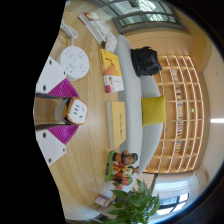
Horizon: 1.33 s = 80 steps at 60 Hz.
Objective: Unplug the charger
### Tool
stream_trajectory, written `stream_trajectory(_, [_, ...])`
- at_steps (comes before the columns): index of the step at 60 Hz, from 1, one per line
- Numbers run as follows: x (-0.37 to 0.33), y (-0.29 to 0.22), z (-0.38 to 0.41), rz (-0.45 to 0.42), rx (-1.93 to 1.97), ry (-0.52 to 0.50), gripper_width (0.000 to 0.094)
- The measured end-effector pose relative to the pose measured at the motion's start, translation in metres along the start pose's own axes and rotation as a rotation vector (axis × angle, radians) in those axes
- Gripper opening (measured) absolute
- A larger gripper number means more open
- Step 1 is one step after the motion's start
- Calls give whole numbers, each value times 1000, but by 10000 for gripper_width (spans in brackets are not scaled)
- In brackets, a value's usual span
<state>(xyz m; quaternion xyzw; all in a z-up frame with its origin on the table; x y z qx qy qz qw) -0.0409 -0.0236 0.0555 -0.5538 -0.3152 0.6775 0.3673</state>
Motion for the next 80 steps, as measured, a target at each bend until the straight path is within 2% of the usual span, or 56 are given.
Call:
stream_trajectory(5, [0, 6, -7, 23, 9, 12, 400])
stream_trajectory(10, [1, 6, -15, 3, 17, 28, 450])
stream_trajectory(18, [-13, -4, -27, -11, 16, 68, 747])
stream_trajectory(21, [-21, -7, -29, -17, -1, 72, 808])
stream_trajectory(25, [-38, -11, -33, -26, -27, 80, 846])
stream_trajectory(40, [-140, -15, -25, -81, -116, 70, 856])
stream_trajectory(57, [-251, 4, 2, -125, -125, 46, 853])
stream_trajectory(67, [-286, 15, 12, -122, -107, 14, 853])
stream_trajectory(80, [-299, 19, 10, -118, -103, 34, 853])
Point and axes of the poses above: the point between the fingertips, and its own axes, seen from behind it with the camera up: z to the left, y down, x forward, the way the camera looks, the point moved 7 cm from there along -x, backward, against the way the camera looks, and after that the axes turned 11 degrees about x, right-handed, at the moved point
